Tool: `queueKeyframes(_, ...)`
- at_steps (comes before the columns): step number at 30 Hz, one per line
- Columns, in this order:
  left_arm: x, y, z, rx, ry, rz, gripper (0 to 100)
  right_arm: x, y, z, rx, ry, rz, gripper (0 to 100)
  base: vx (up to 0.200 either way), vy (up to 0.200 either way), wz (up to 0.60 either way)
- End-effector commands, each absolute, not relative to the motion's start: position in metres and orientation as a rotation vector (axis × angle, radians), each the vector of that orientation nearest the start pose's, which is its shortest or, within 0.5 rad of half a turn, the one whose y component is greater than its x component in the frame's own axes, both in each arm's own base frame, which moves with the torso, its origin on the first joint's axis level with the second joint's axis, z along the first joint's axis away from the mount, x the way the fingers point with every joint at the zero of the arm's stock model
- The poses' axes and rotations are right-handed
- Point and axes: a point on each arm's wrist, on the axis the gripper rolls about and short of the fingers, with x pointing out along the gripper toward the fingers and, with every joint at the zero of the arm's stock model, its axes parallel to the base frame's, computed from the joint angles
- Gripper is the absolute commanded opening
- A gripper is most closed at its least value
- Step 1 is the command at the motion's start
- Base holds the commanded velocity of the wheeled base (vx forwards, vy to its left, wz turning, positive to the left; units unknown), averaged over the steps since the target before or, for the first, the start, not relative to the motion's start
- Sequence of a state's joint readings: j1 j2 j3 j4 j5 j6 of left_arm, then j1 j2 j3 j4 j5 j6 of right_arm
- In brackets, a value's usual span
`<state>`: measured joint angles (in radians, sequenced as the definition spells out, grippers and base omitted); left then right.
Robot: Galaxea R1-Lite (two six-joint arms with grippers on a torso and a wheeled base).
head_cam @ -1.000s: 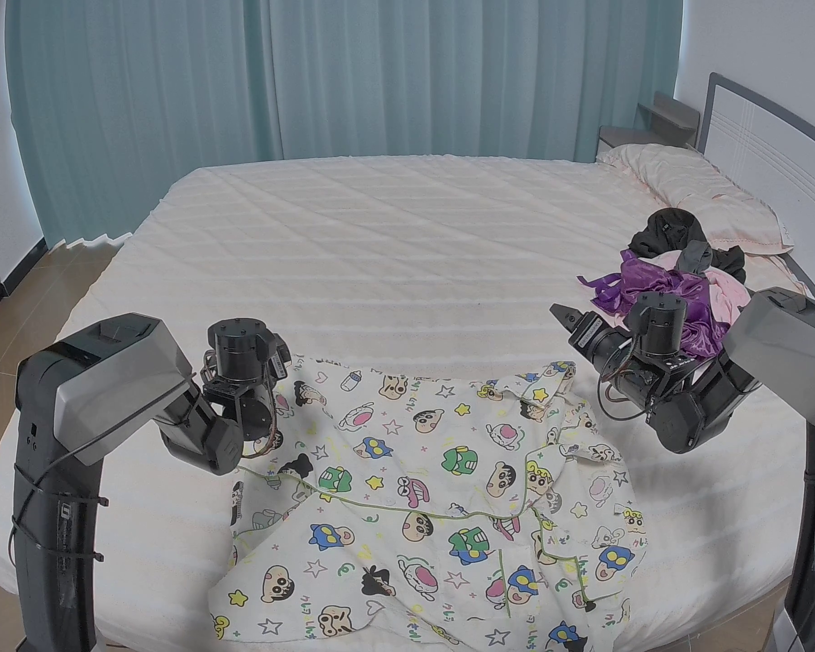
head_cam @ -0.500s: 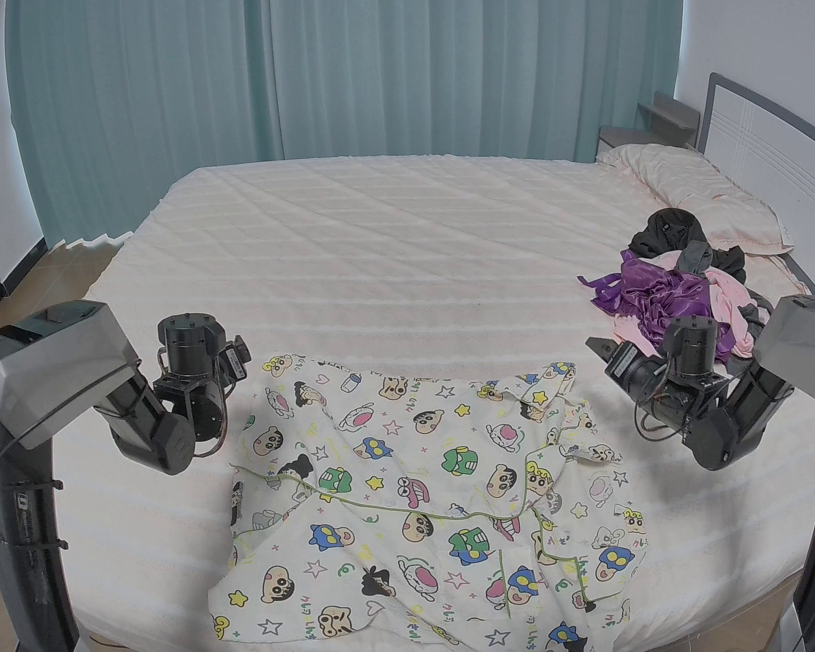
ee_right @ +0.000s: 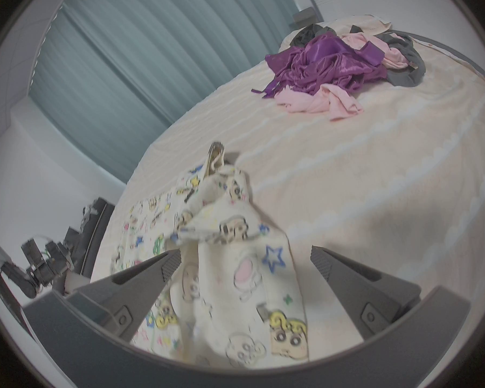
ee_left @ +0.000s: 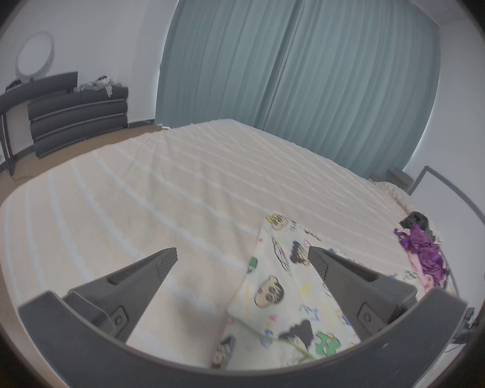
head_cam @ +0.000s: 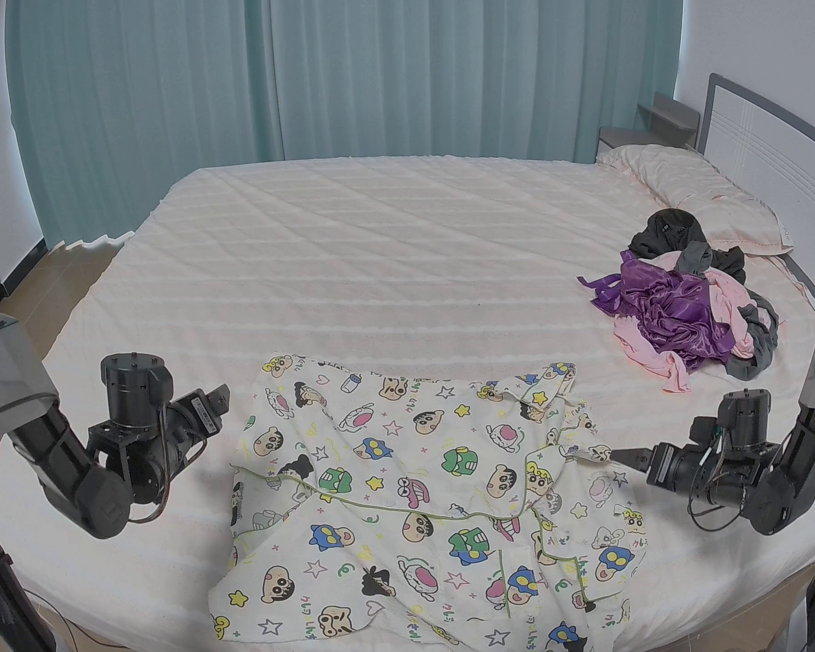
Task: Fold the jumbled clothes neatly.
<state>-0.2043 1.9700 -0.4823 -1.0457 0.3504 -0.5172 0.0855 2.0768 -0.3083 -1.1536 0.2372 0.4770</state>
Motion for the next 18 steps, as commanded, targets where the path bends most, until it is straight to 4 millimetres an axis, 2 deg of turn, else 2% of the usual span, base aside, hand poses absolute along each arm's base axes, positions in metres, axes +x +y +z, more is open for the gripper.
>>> queueKeyframes(1,0.256,-0.062,0.078,-0.433,0.385,0.183,100,0.242,0.023,-0.006,0.469,0.787,0.18,100,0.0,0.0,0.0)
queueKeyframes(6,0.244,-0.071,0.072,-0.43,0.426,0.155,100,0.241,0.023,-0.021,0.433,0.783,0.209,100,0.0,0.0,0.0)
queueKeyframes(16,0.241,-0.076,0.071,-0.532,0.43,0.159,100,0.247,0.029,-0.038,0.43,0.768,0.249,100,0.0,0.0,0.0)
queueKeyframes(17,0.241,-0.076,0.071,-0.532,0.43,0.159,100,0.247,0.029,-0.038,0.43,0.768,0.25,0,0.0,0.0,0.0)
queueKeyframes(18,0.241,-0.076,0.071,-0.536,0.43,0.16,100,0.248,0.029,-0.039,0.44,0.773,0.265,0,0.0,0.0,0.0)
